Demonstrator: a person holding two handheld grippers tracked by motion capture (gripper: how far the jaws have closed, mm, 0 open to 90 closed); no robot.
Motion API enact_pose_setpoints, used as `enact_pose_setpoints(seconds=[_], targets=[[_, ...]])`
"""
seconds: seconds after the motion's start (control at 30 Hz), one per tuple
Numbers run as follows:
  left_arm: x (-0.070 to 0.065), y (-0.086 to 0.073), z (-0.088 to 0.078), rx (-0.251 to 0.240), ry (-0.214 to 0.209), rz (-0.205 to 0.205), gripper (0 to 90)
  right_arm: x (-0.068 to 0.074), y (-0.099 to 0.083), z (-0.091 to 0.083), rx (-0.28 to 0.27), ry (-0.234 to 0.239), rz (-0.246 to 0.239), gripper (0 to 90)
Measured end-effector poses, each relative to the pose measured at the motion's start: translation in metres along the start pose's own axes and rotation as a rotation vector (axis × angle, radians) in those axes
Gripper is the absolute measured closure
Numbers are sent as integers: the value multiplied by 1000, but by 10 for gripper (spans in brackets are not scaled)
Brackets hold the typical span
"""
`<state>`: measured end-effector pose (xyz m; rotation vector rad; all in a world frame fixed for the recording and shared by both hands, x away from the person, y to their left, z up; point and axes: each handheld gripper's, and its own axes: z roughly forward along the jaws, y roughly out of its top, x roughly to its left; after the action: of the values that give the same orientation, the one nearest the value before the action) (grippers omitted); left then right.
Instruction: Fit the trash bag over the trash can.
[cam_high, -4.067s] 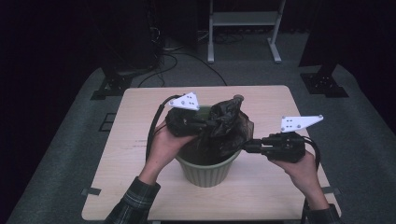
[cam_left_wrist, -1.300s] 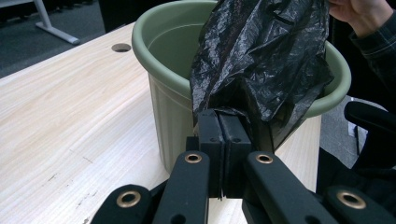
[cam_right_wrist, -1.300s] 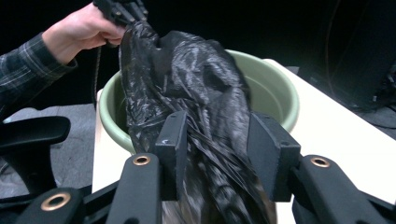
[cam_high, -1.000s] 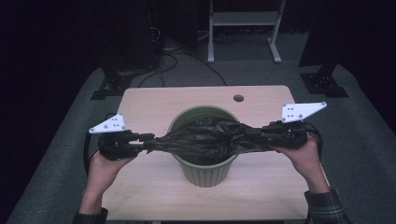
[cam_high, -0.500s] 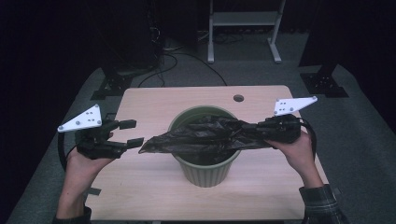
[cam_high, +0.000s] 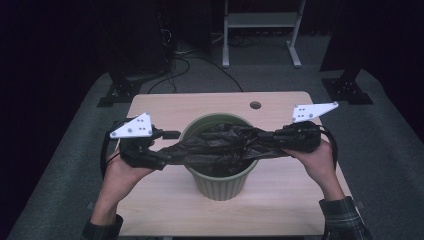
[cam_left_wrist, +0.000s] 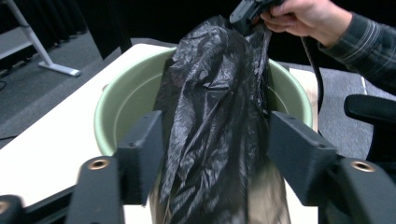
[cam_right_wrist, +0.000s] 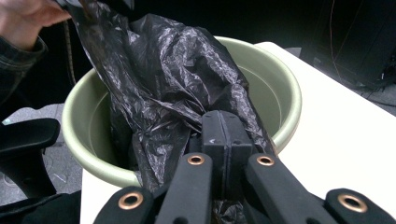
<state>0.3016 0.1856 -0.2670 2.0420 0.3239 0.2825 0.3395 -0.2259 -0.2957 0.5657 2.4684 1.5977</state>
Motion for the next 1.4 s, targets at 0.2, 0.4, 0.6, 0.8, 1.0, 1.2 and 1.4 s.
enact_pose_setpoints(seconds=[0.2, 0.4, 0.6, 0.8, 1.0, 1.2, 1.4], targets=[[1, -1, 6, 17, -43, 8, 706, 0, 0, -6, -15, 3, 7, 896], [6, -1, 3, 0, -60, -14, 900, 0, 5, -7, -25, -1, 1, 896], [5, 3, 1, -30, -73, -27, 733, 1, 8, -7, -31, -4, 0, 896], [-3, 7, 11, -7, -59, -8, 509, 1, 13, -7, -35, -3, -5, 896], [1, 0, 16, 21, -47, -17, 593, 2, 18, -11, -49, 0, -3, 897], [13, -1, 13, 5, -56, -45, 877, -1, 22, -15, -78, -7, 3, 897], [26, 1, 12, -21, -38, -68, 898, -10, 27, -9, -90, -31, 12, 897]])
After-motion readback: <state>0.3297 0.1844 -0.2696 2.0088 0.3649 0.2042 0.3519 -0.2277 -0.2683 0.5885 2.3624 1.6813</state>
